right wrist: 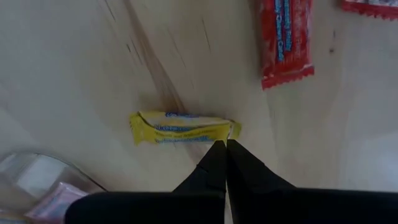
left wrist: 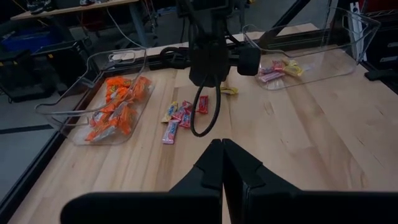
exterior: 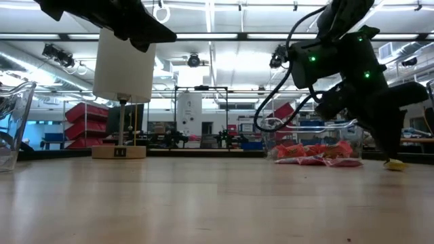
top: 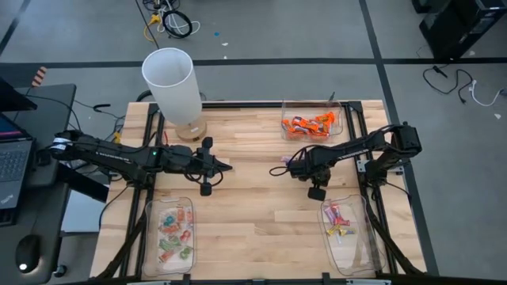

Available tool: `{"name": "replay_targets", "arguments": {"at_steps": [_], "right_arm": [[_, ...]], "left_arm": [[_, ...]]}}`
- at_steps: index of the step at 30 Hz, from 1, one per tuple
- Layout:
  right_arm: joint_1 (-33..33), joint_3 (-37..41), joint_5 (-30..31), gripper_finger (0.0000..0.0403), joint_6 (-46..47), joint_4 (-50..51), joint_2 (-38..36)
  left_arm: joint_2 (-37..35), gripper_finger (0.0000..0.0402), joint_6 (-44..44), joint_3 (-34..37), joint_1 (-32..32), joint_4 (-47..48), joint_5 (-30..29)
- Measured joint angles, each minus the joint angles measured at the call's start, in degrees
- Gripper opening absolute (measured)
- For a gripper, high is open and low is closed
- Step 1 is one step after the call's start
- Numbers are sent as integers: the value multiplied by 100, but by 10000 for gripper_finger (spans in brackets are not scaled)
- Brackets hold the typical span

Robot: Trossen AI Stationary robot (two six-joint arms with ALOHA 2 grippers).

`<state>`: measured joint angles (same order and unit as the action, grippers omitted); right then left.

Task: Sort candy
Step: Put the red candy into the bottom right transparent bin

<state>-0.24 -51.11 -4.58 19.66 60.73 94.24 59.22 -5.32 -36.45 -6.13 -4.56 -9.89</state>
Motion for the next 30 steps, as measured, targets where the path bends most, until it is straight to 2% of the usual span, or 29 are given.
{"name": "replay_targets", "arguments": {"at_steps": [11, 22, 30], "right_arm": [[-38, 0, -48, 0, -180, -411, 167], [-58, -237, 186, 0, -366, 375, 168], [-176, 68, -407, 0, -514, 353, 227]], "left_arm": [[0, 3, 1, 0, 1, -5, -9], [0, 3, -24, 0, 0, 9, -2], [0, 3, -22, 0, 2, 49, 0]]}}
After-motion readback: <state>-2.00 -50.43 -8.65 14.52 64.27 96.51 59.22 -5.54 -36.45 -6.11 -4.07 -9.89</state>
